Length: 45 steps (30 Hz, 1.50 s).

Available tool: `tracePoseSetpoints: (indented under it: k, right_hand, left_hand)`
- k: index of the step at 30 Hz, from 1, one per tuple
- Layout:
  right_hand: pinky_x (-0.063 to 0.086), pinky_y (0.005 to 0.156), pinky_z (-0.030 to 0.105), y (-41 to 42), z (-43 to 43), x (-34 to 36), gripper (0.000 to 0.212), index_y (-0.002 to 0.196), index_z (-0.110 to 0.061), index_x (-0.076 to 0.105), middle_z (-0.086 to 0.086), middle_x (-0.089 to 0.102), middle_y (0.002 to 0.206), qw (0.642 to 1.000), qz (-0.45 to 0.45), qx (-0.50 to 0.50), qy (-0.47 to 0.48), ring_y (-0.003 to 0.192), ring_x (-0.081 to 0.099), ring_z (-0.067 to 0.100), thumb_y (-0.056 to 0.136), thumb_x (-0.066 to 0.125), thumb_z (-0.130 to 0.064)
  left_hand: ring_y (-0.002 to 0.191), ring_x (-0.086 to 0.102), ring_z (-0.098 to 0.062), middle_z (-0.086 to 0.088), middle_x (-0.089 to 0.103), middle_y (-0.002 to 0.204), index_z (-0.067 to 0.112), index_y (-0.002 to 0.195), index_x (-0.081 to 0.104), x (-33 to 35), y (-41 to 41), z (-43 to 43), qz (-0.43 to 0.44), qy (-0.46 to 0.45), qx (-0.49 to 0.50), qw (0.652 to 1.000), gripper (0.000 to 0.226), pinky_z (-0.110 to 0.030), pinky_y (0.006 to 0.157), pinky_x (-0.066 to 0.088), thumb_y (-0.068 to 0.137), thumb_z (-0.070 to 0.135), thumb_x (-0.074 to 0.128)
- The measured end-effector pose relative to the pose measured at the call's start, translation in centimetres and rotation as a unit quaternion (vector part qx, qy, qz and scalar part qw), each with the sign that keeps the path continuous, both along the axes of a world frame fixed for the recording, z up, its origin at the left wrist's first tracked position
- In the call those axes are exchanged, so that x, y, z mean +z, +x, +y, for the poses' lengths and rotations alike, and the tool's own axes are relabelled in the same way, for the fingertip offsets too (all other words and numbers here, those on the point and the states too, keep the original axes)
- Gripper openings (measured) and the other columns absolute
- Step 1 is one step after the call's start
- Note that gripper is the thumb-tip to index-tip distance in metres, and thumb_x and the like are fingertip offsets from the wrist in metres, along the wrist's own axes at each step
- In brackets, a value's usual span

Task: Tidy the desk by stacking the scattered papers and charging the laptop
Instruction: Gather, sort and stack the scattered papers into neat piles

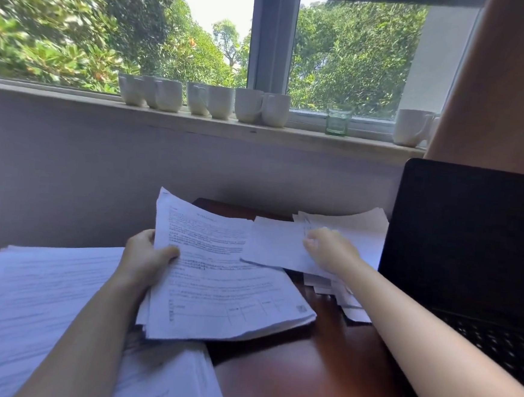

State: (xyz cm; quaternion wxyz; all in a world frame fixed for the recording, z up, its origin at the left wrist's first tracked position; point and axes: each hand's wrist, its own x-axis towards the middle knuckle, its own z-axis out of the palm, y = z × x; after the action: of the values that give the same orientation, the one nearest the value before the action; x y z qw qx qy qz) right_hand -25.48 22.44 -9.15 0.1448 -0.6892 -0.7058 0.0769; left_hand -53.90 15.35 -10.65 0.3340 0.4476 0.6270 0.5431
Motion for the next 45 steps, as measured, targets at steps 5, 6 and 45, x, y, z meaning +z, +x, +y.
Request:
tracePoseSetpoints:
  k: [5,6,45]
  right_hand:
    - [0.039,0.075,0.03,2.6,-0.7,-0.3,0.027,0.117,-0.009,0.053,0.009,0.055,0.123,0.979,-0.167,-0.103,-0.064,0.112,0.052,0.03,0.093,0.046,-0.02]
    - [0.039,0.074,0.03,2.6,-0.6,-0.4,0.027,0.117,-0.009,0.052,0.009,0.055,0.123,0.975,-0.186,-0.105,-0.062,0.112,0.052,0.03,0.092,0.047,-0.017]
    - [0.046,0.085,0.032,3.1,0.8,1.1,0.033,0.124,-0.005,0.053,0.01,0.052,0.129,0.958,-0.232,-0.161,-0.036,0.121,0.049,0.028,0.092,0.048,-0.001]
  left_hand:
    - [0.068,0.062,-0.02,-0.004,0.066,0.082,0.005,0.087,0.06,0.5,0.3,-0.5,-0.007,0.018,0.007,1.0,0.012,-0.026,0.056,0.046,0.084,-0.006,0.057]
    - [0.068,0.061,-0.02,-0.004,0.065,0.081,0.005,0.088,0.06,0.6,0.2,-0.6,-0.009,0.027,0.015,0.999,0.012,-0.026,0.056,0.045,0.085,-0.006,0.057]
    - [0.065,0.061,-0.024,-0.008,0.063,0.075,0.004,0.076,0.06,1.3,-0.7,-2.0,-0.07,-0.028,0.023,0.997,0.02,-0.026,0.055,0.046,0.087,-0.009,0.05]
